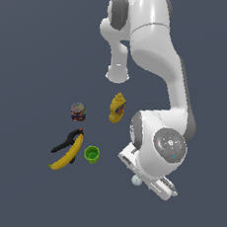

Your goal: Pick up a designated object from a clutter of objects.

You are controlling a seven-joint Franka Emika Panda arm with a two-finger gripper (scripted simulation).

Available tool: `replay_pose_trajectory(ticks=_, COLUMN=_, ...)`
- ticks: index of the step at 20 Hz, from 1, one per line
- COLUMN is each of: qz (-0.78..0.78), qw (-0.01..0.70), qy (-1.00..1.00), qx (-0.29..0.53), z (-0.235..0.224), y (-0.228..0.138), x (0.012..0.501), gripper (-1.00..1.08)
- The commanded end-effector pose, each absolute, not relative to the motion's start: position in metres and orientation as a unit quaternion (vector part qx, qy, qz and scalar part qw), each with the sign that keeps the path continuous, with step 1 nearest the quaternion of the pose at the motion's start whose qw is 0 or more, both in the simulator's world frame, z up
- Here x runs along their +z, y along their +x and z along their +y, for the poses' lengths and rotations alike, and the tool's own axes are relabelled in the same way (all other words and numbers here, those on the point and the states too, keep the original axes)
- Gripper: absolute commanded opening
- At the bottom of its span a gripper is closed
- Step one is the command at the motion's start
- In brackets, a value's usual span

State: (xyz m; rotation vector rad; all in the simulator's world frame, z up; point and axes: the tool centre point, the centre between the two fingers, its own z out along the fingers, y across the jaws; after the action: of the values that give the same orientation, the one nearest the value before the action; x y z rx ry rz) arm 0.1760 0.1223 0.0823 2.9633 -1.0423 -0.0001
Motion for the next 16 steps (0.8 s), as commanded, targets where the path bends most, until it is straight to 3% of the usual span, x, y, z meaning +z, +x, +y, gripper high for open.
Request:
replay_pose_trajectory(ticks=1, qz=-0.339, qw=0.000, qy=0.941, qx=0.000, z=0.125, y=0.178, x=0.075, gripper=1.00)
replay_pose_trajectory(ticks=16, qz=-0.343, qw=0.000, qy=0.939, qx=0.000, z=0.126, y=0.177, x=0.036, gripper=1.00)
